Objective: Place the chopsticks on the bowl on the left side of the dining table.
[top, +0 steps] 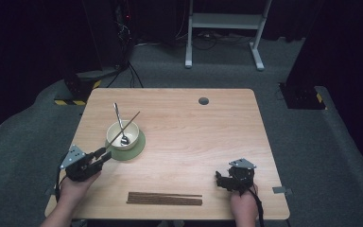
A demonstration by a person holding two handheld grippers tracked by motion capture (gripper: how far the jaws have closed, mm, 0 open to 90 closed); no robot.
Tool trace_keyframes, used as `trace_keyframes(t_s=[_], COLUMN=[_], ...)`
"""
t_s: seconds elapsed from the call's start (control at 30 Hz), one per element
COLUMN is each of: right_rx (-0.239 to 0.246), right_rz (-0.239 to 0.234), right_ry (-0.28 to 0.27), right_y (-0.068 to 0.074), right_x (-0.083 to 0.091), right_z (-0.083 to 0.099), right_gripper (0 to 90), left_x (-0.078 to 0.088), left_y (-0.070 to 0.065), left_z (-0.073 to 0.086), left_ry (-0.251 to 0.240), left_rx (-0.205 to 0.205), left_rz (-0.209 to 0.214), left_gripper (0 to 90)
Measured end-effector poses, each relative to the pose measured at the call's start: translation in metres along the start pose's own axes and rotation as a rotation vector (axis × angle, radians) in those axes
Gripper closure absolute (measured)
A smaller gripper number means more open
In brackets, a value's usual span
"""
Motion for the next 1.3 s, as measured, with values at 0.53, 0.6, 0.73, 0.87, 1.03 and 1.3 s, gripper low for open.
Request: trace_keyframes(t_s=[0.53, 0.6, 0.73, 0.87, 1.03, 1.3], right_rx=[0.005, 0.006, 0.007, 0.008, 0.008, 0.009], right_rz=[-0.011, -0.014, -0.014, -0.015, -0.015, -0.016], right_ry=[-0.001, 0.0, -0.001, -0.001, -0.001, -0.001], right_y=[0.001, 0.001, 0.001, 0.001, 0.001, 0.001], right_x=[0.0, 0.0, 0.0, 0.0, 0.0, 0.0], right_z=[0.0, 0.0, 0.0, 0.0, 0.0, 0.0], right_gripper=[9.6, 9.5, 9.5, 9.5, 9.6, 9.6], left_x=[-0.036, -0.041, -0.05, -0.055, -0.059, -0.062], left_y=[-0.036, -0.043, -0.054, -0.062, -0.067, -0.067], left_z=[0.026, 0.029, 0.034, 0.036, 0.038, 0.041], left_ry=[0.311, 0.345, 0.389, 0.414, 0.436, 0.448], left_rx=[-0.065, -0.087, -0.116, -0.134, -0.143, -0.14], left_rz=[0.22, 0.249, 0.301, 0.341, 0.383, 0.373], left_gripper=[52.4, 51.4, 50.7, 52.2, 52.4, 57.8])
Point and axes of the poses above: each handheld gripper's, and its own axes: x roughly backward along the jaws, z roughly out of its underside, y roughly to its left, the point moved 2 cm from there along -x, roughly forward along the jaws, and after that the axes turned 15 degrees about z, right-handed, at the moved point
